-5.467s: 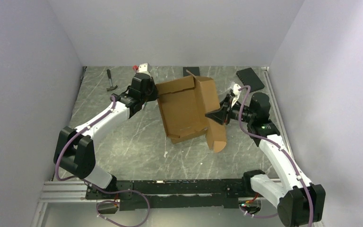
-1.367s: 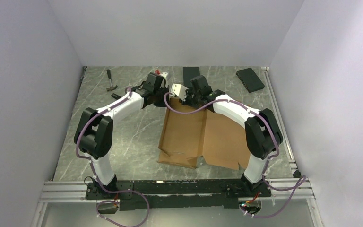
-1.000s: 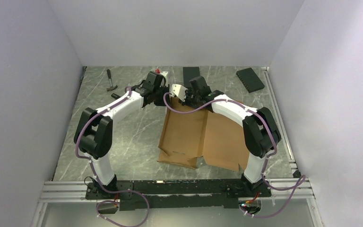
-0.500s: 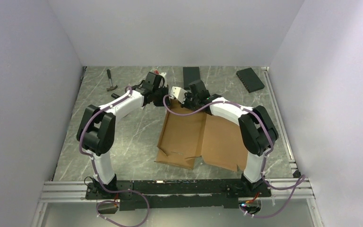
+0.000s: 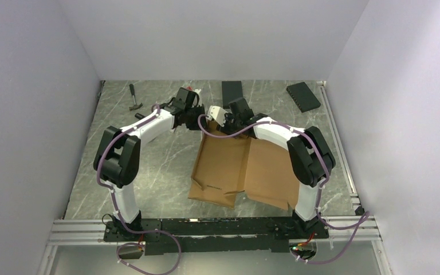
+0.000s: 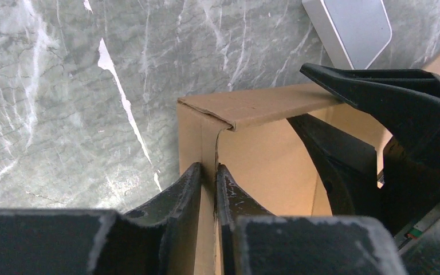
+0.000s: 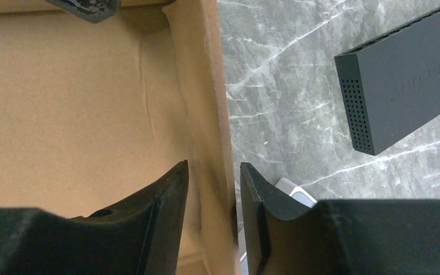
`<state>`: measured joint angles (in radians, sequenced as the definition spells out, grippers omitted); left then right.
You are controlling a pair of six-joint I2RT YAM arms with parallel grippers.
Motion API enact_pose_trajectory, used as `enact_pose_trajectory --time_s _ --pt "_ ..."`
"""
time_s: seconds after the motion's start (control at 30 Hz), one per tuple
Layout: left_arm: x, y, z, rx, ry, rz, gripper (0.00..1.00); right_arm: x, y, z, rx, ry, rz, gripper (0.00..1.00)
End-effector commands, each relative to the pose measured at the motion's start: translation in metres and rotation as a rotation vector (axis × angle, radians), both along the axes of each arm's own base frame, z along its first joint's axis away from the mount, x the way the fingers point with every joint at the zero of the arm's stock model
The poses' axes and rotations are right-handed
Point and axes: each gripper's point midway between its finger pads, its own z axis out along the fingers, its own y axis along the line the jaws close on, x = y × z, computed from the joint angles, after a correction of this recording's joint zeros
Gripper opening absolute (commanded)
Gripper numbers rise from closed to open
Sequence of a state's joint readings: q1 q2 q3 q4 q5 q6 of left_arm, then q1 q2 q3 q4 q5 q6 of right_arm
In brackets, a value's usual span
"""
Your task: Fold the paper box
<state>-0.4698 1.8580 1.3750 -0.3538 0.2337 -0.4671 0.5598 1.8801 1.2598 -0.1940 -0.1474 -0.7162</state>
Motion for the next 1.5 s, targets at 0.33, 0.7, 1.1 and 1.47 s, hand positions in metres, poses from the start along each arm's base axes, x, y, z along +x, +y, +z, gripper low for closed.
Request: enact_pose_trajectory --time_s 0.33,0.7,1.1,1.47 --pt "0.015 -0.001 0.053 -0.053 -0.112 0.005 0.51 0.007 0.000 0.063 0.100 -0.054 -0.014 0.67" --pt "0.012 0.000 0.120 -0.077 -0.410 -0.245 0.75 -0.046 -0.024 0.142 0.360 0.023 0.123 0.82" --pt "0.017 -0.051 0.100 -0.071 -0.665 -0.813 1.00 -0.150 -0.086 0.195 0.814 -0.011 0.290 0.91" --pt "0.028 -0.089 0.021 0.237 -0.739 -1.111 0.92 -0.143 -0.090 0.186 0.789 0.017 0.250 0.91"
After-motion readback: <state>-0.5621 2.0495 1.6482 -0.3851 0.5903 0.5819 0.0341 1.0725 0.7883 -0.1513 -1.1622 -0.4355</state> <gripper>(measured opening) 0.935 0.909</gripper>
